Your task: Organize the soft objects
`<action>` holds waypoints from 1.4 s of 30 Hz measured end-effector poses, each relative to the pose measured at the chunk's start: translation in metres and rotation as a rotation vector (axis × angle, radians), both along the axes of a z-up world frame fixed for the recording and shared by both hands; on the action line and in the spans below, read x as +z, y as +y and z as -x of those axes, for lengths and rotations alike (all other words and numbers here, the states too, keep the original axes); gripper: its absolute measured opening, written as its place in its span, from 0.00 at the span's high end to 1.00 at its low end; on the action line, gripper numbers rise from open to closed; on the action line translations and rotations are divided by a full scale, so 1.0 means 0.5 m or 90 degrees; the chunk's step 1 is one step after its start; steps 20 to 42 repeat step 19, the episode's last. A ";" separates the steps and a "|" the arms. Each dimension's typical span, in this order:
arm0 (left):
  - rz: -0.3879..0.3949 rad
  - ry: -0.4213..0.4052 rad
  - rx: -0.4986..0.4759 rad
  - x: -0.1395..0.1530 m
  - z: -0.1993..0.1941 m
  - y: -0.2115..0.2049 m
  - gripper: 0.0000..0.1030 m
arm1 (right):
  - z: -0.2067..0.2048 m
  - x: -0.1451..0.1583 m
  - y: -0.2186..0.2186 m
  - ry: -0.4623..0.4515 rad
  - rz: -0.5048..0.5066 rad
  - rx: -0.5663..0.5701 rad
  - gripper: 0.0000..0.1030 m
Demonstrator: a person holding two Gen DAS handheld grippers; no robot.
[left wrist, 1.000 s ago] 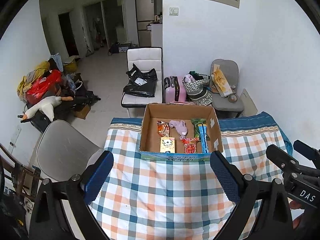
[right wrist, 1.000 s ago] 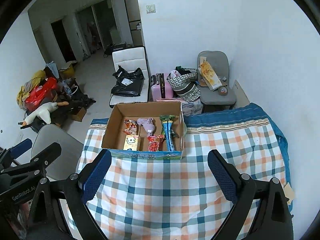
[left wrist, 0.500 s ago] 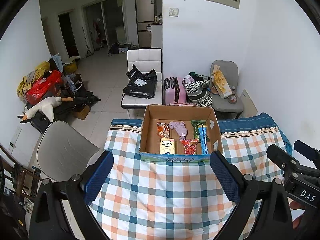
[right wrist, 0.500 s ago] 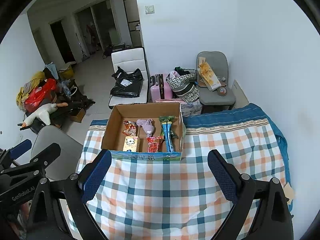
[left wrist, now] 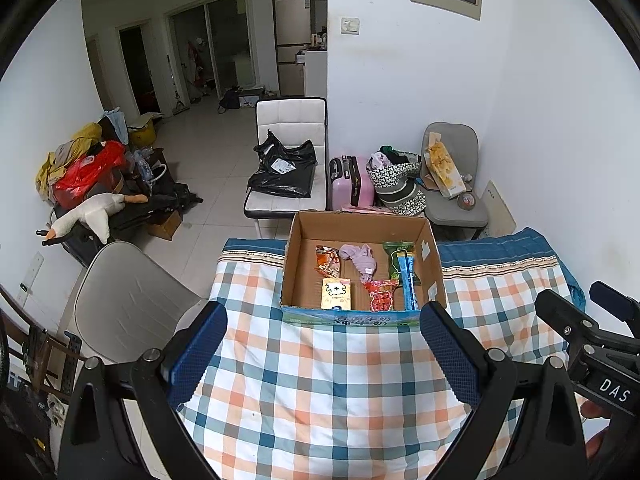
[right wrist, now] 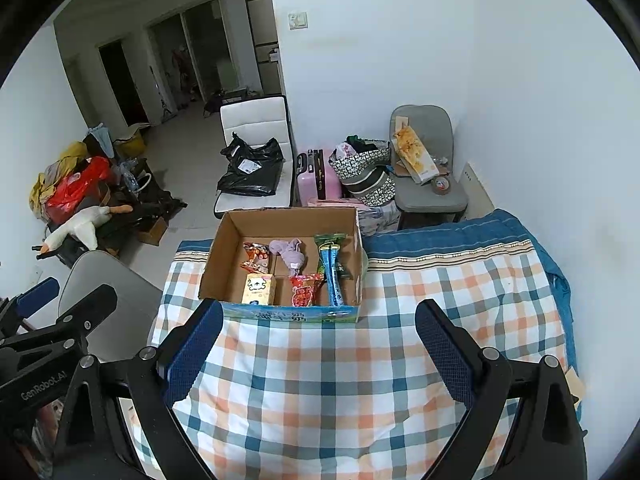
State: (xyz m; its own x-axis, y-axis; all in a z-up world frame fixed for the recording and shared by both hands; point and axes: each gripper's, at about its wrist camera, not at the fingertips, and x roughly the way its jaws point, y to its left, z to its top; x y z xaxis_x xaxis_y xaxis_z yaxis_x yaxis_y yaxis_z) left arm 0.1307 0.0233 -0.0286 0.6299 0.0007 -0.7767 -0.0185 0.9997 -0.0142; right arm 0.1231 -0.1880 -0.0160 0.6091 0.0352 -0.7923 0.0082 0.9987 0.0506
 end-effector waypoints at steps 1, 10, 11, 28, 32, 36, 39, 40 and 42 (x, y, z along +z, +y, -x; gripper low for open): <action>0.000 -0.001 0.000 0.001 0.000 0.000 0.04 | -0.001 0.000 0.001 0.000 0.000 0.001 0.04; 0.000 -0.002 0.000 0.001 -0.001 0.001 0.04 | 0.000 0.001 0.001 -0.001 0.000 -0.002 0.04; 0.000 -0.003 0.001 0.000 -0.001 0.002 0.04 | 0.000 0.001 0.001 -0.001 0.000 -0.003 0.04; 0.000 -0.005 0.004 0.006 -0.004 0.007 0.04 | 0.001 0.002 0.001 -0.001 0.000 -0.005 0.04; 0.000 -0.005 0.004 0.006 -0.004 0.007 0.04 | 0.001 0.002 0.001 -0.001 0.000 -0.005 0.04; 0.000 -0.005 0.004 0.006 -0.004 0.007 0.04 | 0.001 0.002 0.001 -0.001 0.000 -0.005 0.04; 0.000 -0.005 0.004 0.006 -0.004 0.007 0.04 | 0.001 0.002 0.001 -0.001 0.000 -0.005 0.04; 0.000 -0.005 0.004 0.006 -0.004 0.007 0.04 | 0.001 0.002 0.001 -0.001 0.000 -0.005 0.04; 0.000 -0.005 0.004 0.006 -0.004 0.007 0.04 | 0.001 0.002 0.001 -0.001 0.000 -0.005 0.04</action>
